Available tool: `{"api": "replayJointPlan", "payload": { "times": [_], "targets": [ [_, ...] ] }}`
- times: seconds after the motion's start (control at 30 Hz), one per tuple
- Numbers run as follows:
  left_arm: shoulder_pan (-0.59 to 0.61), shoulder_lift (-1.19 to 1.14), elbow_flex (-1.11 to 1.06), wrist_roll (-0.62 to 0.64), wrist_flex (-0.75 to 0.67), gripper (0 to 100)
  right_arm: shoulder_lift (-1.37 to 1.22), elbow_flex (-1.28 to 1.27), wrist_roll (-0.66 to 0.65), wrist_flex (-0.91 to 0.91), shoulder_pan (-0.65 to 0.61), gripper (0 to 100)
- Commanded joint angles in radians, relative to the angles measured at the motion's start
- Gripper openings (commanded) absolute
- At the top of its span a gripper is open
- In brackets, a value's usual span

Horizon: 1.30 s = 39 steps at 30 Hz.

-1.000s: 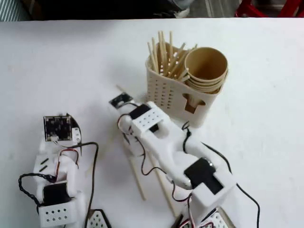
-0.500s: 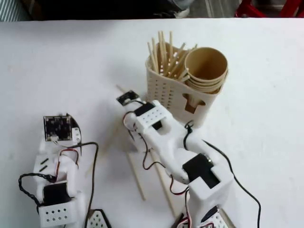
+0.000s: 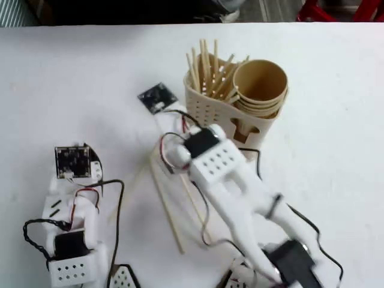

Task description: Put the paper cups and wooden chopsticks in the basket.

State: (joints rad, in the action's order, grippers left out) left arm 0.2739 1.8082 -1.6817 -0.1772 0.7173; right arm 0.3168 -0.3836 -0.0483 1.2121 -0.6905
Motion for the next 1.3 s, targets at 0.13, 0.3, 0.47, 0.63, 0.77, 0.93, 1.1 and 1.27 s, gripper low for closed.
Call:
{"api": "replayJointPlan", "payload": {
  "times": [0.13, 0.3, 0.47, 0.63, 0.77, 0.93, 1.1, 1.27],
  "targets": [
    [-0.013, 0.013, 0.011, -0.012, -0.015, 7, 0.297, 0.005, 0.1, 0.061, 0.004, 1.7],
    [-0.015, 0.01, 0.06, -0.06, 0.026, 6, 0.383, -0.008, 0.178, 0.124, 0.005, 1.7],
    [-0.096, 0.008, 0.181, -0.126, 0.192, 6, 0.404, -0.118, 0.178, 0.125, 0.065, 1.7],
    [-0.176, 0.007, 0.267, -0.127, 0.278, 7, 0.41, -0.192, 0.173, 0.081, 0.147, 1.7],
    [-0.219, 0.007, 0.325, -0.127, 0.338, 8, 0.409, -0.219, 0.077, 0.09, 0.159, 1.7],
    [-0.248, 0.005, 0.371, -0.138, 0.391, 10, 0.409, -0.25, 0.064, 0.085, 0.177, 1.7],
    [-0.269, -0.17, 0.446, -0.155, 0.387, 10, 0.409, -0.25, 0.064, 0.084, 0.259, 1.7],
    [-0.338, -0.518, 0.618, -0.149, 0.388, 10, 0.409, -0.25, 0.064, 0.084, 0.318, 1.7]
  ]
}}
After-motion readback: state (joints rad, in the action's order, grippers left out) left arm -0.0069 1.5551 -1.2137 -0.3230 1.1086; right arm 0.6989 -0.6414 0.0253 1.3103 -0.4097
